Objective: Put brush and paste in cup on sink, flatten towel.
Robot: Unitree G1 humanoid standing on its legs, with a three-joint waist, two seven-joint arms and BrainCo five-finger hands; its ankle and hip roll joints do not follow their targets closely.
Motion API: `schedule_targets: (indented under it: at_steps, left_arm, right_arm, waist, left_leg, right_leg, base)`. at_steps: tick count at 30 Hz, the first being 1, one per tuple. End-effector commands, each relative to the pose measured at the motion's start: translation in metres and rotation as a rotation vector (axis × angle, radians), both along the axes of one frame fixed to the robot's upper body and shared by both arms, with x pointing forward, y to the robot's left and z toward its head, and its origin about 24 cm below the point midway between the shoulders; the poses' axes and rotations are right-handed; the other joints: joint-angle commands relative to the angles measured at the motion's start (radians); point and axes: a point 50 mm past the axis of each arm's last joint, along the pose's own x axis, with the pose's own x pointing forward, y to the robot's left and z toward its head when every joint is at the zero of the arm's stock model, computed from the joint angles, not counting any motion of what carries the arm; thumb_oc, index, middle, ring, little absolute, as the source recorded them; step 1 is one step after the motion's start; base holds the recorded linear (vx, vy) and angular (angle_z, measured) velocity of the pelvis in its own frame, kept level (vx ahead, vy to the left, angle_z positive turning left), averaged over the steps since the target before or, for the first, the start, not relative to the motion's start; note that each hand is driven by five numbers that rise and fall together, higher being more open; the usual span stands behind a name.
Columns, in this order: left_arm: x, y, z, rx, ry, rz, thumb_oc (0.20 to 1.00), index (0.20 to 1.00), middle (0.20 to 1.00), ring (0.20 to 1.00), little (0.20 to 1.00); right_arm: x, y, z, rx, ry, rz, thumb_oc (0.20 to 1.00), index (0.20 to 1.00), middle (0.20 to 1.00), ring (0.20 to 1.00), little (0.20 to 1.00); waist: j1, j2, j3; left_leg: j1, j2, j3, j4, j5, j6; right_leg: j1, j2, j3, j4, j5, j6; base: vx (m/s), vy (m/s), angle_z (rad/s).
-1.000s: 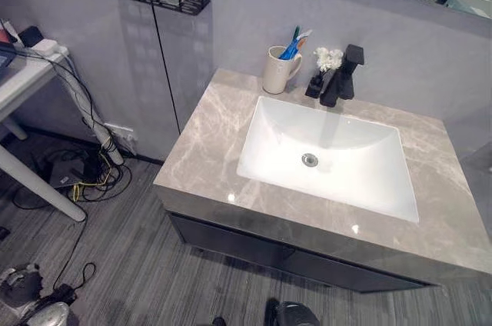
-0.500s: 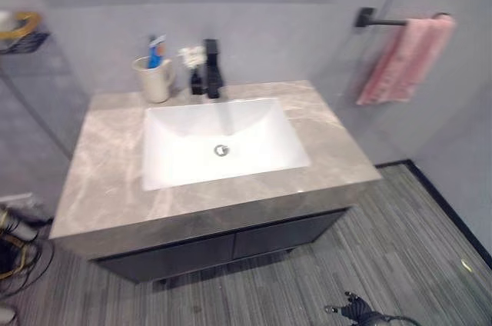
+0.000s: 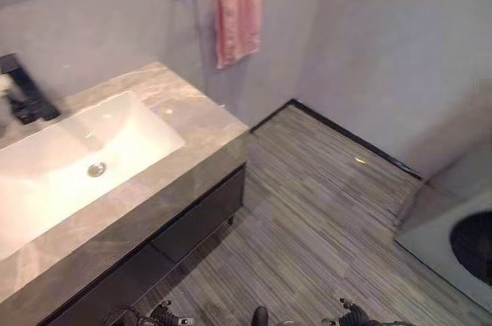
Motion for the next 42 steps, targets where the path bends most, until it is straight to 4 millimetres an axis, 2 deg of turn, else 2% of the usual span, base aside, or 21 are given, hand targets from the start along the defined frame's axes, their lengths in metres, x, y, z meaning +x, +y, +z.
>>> schedule_targets:
  at_steps: [1,2,3,4,6,7,12,13,14,16,18,20,24,26,29,30,32,34,35,37,42]
  left_arm:
    - [0.024,0.0,0.009,0.057,-0.081,-0.114,1.0,1.0,1.0,1.0,1.0]
    - [0.024,0.0,0.009,0.058,-0.081,-0.114,1.0,1.0,1.0,1.0,1.0]
    - [0.026,0.0,0.01,0.067,-0.085,-0.144,1.0,1.0,1.0,1.0,1.0]
    - [0.026,0.0,0.01,0.067,-0.085,-0.144,1.0,1.0,1.0,1.0,1.0]
    - [0.035,-0.005,0.012,0.06,-0.11,-0.169,1.0,1.0,1.0,1.0,1.0]
    - [0.034,-0.005,0.012,0.053,-0.111,-0.162,1.0,1.0,1.0,1.0,1.0]
    - [0.032,-0.01,0.01,0.037,-0.108,-0.166,1.0,1.0,1.0,1.0,1.0]
    - [0.03,-0.009,0.01,0.042,-0.105,-0.167,1.0,1.0,1.0,1.0,1.0]
    - [0.029,-0.004,0.011,0.052,-0.118,-0.145,1.0,1.0,1.0,1.0,1.0]
    - [0.039,-0.001,0.016,0.062,-0.163,-0.139,1.0,1.0,1.0,1.0,1.0]
    - [0.038,0.001,0.017,0.059,-0.188,-0.113,1.0,1.0,1.0,1.0,1.0]
    - [0.035,0.0,0.017,0.026,-0.221,-0.037,1.0,1.0,1.0,1.0,1.0]
    - [0.045,-0.008,0.022,-0.008,-0.276,-0.036,1.0,1.0,1.0,1.0,1.0]
    - [0.047,-0.008,0.023,-0.01,-0.289,-0.033,1.0,1.0,1.0,1.0,1.0]
    - [0.062,-0.012,0.032,-0.042,-0.369,0.011,1.0,1.0,1.0,1.0,1.0]
    - [0.074,-0.012,0.042,-0.042,-0.45,0.013,1.0,1.0,1.0,1.0,1.0]
    - [0.091,-0.013,0.054,-0.055,-0.55,0.07,1.0,1.0,1.0,1.0,1.0]
    - [0.111,-0.015,0.07,-0.087,-0.66,0.136,1.0,1.0,1.0,1.0,1.0]
    - [0.112,-0.015,0.07,-0.087,-0.661,0.136,1.0,1.0,1.0,1.0,1.0]
    - [0.118,-0.015,0.076,-0.077,-0.696,0.127,1.0,1.0,1.0,1.0,1.0]
    - [0.116,-0.015,0.074,-0.075,-0.667,0.072,1.0,1.0,1.0,1.0,1.0]
  right_arm:
    - [0.046,0.005,0.017,-0.01,-0.146,0.12,1.0,1.0,1.0,1.0,1.0]
    - [0.046,0.005,0.017,-0.01,-0.146,0.12,1.0,1.0,1.0,1.0,1.0]
    - [0.048,0.005,0.018,-0.019,-0.145,0.151,1.0,1.0,1.0,1.0,1.0]
    - [0.048,0.005,0.018,-0.019,-0.145,0.151,1.0,1.0,1.0,1.0,1.0]
    - [0.052,0.001,0.021,-0.038,-0.156,0.162,1.0,1.0,1.0,1.0,1.0]
    - [0.047,-0.003,0.021,-0.042,-0.149,0.144,1.0,1.0,1.0,1.0,1.0]
    - [0.044,-0.004,0.019,-0.052,-0.138,0.139,1.0,1.0,1.0,1.0,1.0]
    - [0.051,0.005,0.02,-0.04,-0.154,0.167,1.0,1.0,1.0,1.0,1.0]
    - [0.057,0.011,0.021,-0.025,-0.174,0.187,1.0,1.0,1.0,1.0,1.0]
    - [0.062,0.013,0.026,-0.008,-0.217,0.175,1.0,1.0,1.0,1.0,1.0]
    - [0.052,0.008,0.024,0.007,-0.221,0.108,1.0,1.0,1.0,1.0,1.0]
    - [0.044,-0.001,0.024,0.061,-0.255,-0.057,1.0,1.0,1.0,1.0,1.0]
    - [0.045,-0.005,0.023,0.101,-0.288,-0.199,1.0,1.0,1.0,1.0,1.0]
    - [0.048,-0.004,0.025,0.11,-0.307,-0.198,1.0,1.0,1.0,1.0,1.0]
    - [0.066,-0.003,0.036,0.13,-0.39,-0.214,1.0,1.0,1.0,1.0,1.0]
    - [0.074,0.0,0.042,0.144,-0.43,-0.216,1.0,1.0,1.0,1.0,1.0]
    - [0.089,0.01,0.048,0.193,-0.493,-0.229,1.0,1.0,1.0,1.0,1.0]
    - [0.106,0.021,0.056,0.236,-0.547,-0.252,1.0,1.0,1.0,1.0,1.0]
    - [0.106,0.021,0.056,0.236,-0.547,-0.252,1.0,1.0,1.0,1.0,1.0]
    - [0.114,0.025,0.06,0.211,-0.572,-0.238,1.0,1.0,1.0,1.0,1.0]
    - [0.111,0.027,0.055,0.213,-0.542,-0.234,1.0,1.0,1.0,1.0,1.0]
  waist:
    - [0.027,0.001,0.024]
    - [0.026,0.001,0.022]
    - [0.029,0.006,0.021]
    - [0.03,0.006,0.021]
    - [0.041,0.015,0.031]
    - [0.031,0.025,0.027]
    - [0.013,0.037,0.02]
    - [0.027,0.038,0.032]
    - [0.05,0.043,0.033]
    - [0.025,0.042,0.046]
    - [0.018,0.033,0.035]
    - [0.004,0.037,0.009]
    - [-0.008,0.045,-0.003]
    - [-0.009,0.046,-0.005]
    - [-0.016,0.049,0.0]
    - [-0.017,0.048,0.011]
    - [-0.021,0.042,0.046]
    - [-0.025,0.029,0.077]
    - [-0.025,0.029,0.076]
    - [-0.027,0.025,0.079]
    - [-0.024,0.023,0.075]
  left_leg:
    - [-0.056,-0.18,-0.239,-0.051,0.03,0.078]
    - [-0.059,-0.18,-0.24,-0.053,0.033,0.078]
    - [-0.058,-0.205,-0.314,-0.055,0.024,0.094]
    - [-0.057,-0.205,-0.313,-0.056,0.024,0.094]
    - [-0.117,-0.227,-0.369,-0.053,0.064,0.08]
    - [-0.069,-0.211,-0.323,-0.11,0.06,0.09]
    - [-0.014,-0.207,-0.291,-0.189,0.065,0.106]
    - [0.011,-0.188,-0.23,-0.226,0.07,0.117]
    - [0.014,-0.164,-0.185,-0.241,0.072,0.112]
    - [0.018,-0.164,-0.192,-0.218,0.068,0.107]
    - [0.029,-0.164,-0.19,-0.215,0.066,0.098]
    - [0.052,-0.161,-0.183,-0.235,0.072,0.085]
    - [0.07,-0.153,-0.175,-0.231,0.069,0.072]
    - [0.073,-0.151,-0.173,-0.225,0.064,0.071]
    - [0.062,-0.15,-0.165,-0.135,0.033,0.067]
    - [0.045,-0.15,-0.163,-0.077,0.017,0.067]
    - [0.011,-0.142,-0.158,0.034,-0.039,0.075]
    - [-0.054,-0.132,-0.152,0.212,-0.137,0.094]
    - [-0.058,-0.131,-0.152,0.219,-0.14,0.094]
    - [-0.075,-0.123,-0.144,0.305,-0.2,0.113]
    - [-0.057,-0.14,-0.142,0.296,-0.211,0.132]
  right_leg:
    - [0.028,-0.026,0.113,0.067,-0.071,0.162]
    - [0.025,-0.026,0.112,0.067,-0.07,0.162]
    - [0.022,-0.002,0.184,0.065,-0.065,0.161]
    - [0.023,-0.002,0.185,0.065,-0.065,0.161]
    - [0.019,0.002,0.215,0.067,-0.059,0.164]
    - [0.022,0.009,0.227,0.061,-0.061,0.168]
    - [0.003,0.007,0.25,0.077,-0.058,0.174]
    - [-0.044,-0.003,0.205,0.158,-0.061,0.193]
    - [-0.064,-0.075,0.029,0.205,-0.071,0.211]
    - [-0.069,-0.076,0.086,0.174,-0.064,0.209]
    - [-0.033,-0.073,0.09,0.114,-0.053,0.191]
    - [0.006,-0.068,0.084,0.054,-0.037,0.189]
    - [0.032,-0.06,0.094,0.046,-0.046,0.18]
    - [0.038,-0.059,0.094,0.049,-0.051,0.177]
    - [0.03,-0.05,0.101,0.107,-0.087,0.167]
    - [0.016,-0.046,0.101,0.158,-0.108,0.161]
    - [-0.034,-0.038,0.103,0.313,-0.169,0.153]
    - [-0.106,-0.054,0.097,0.49,-0.234,0.148]
    - [-0.11,-0.054,0.097,0.495,-0.236,0.148]
    - [-0.131,-0.062,0.1,0.572,-0.272,0.145]
    - [-0.122,-0.069,0.111,0.578,-0.265,0.151]
  base:
    - [0.06,-0.101,-1.01]
    - [0.08,0.004,-1.31]
    - [0.04,0.022,-1.9]
    - [0.05,0.053,-1.77]
    - [0.02,0.069,-0.91]
    - [0.05,0.104,-0.62]
    - [0.02,0.107,-0.64]
    - [-0.07,0.117,-0.92]
    - [-0.04,0.078,-2.21]
    - [0.04,-0.068,-2.2]
    - [0.1,-0.136,0.35]
    - [0.12,-0.095,0.78]
    - [0.07,-0.065,0.08]
    - [0.05,-0.04,-0.02]
    - [0.02,-0.013,0.0]
    - [-0.05,-0.029,-0.05]
    - [-0.08,-0.04,-0.02]
    - [-0.07,-0.025,0.06]
    - [-0.01,0.0,0.08]
    - [0.05,0.034,0.04]
    - [0.07,0.063,-0.12]
